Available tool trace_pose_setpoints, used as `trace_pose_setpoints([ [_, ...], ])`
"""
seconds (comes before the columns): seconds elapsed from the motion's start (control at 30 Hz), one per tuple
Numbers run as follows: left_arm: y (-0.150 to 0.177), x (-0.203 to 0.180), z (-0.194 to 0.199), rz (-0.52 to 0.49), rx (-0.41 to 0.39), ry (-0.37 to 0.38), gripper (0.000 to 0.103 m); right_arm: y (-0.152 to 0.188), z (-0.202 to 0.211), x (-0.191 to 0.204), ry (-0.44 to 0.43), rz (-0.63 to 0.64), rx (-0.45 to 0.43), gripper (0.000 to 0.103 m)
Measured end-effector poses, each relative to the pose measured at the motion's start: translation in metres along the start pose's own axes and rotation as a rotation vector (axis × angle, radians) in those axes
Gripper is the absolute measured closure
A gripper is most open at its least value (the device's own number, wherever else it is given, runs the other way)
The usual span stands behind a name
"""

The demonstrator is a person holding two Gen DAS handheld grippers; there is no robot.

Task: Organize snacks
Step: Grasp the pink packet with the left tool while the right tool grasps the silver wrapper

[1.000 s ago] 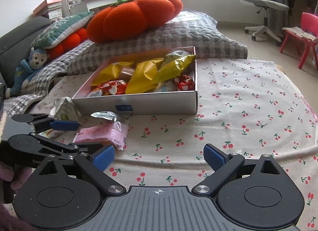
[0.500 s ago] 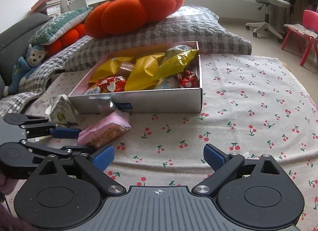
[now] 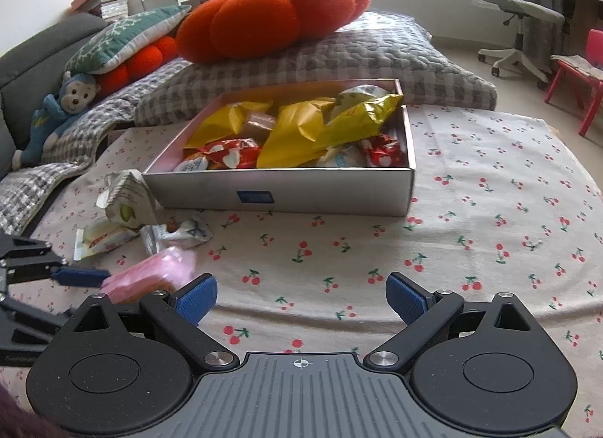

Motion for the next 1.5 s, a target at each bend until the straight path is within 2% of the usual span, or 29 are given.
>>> trace_pose_setpoints([
  [0.2, 0.028, 0.02, 0.014, 0.044, 0.003, -0.012, 0.062, 0.006, -0.009, 0.013, 0.005, 0.043, 0.002, 0.005],
  [0.33, 0.043, 0.036, 0.022, 0.098, 0.002, -0.027, 0.062, 0.014, -0.016, 0.023, -0.017, 0.102, 0.035, 0.005],
  [0.53, 0.055, 0.05, 0.029, 0.17, 0.012, -0.089, 0.061, 0.016, -0.033, 0.039, -0.016, 0.124, 0.018, 0.005],
  [0.63, 0.058, 0.053, 0.029, 0.206, 0.006, -0.085, 0.059, 0.011, -0.043, 0.047, -0.018, 0.122, 0.002, 0.005],
  [0.83, 0.055, 0.049, 0.03, 0.217, -0.025, -0.064, 0.042, 0.001, -0.06, 0.064, -0.06, 0.146, 0.001, 0.005],
  [1.13, 0.051, 0.047, 0.019, 0.238, -0.017, -0.053, 0.045, -0.007, -0.081, 0.083, -0.081, 0.205, -0.003, 0.006],
  [1.27, 0.05, 0.045, 0.015, 0.237, -0.025, -0.051, 0.044, -0.011, -0.089, 0.085, -0.049, 0.223, -0.02, 0.013],
  [1.47, 0.046, 0.043, 0.012, 0.245, -0.032, -0.047, 0.045, -0.011, -0.093, 0.089, 0.001, 0.288, -0.034, 0.031],
  [1.5, 0.046, 0.043, 0.012, 0.246, -0.032, -0.05, 0.045, -0.01, -0.093, 0.089, 0.003, 0.296, -0.038, 0.037],
])
Point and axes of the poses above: each gripper's, at about its wrist camera, not at the fingertips, and z roughly against the way its jaws point, x to its left, y to its underside, the point moved 2 cm from there along -z, roughly the way its jaws point, and after that the axes turned 10 degrees about -y, right-handed, at the moved point
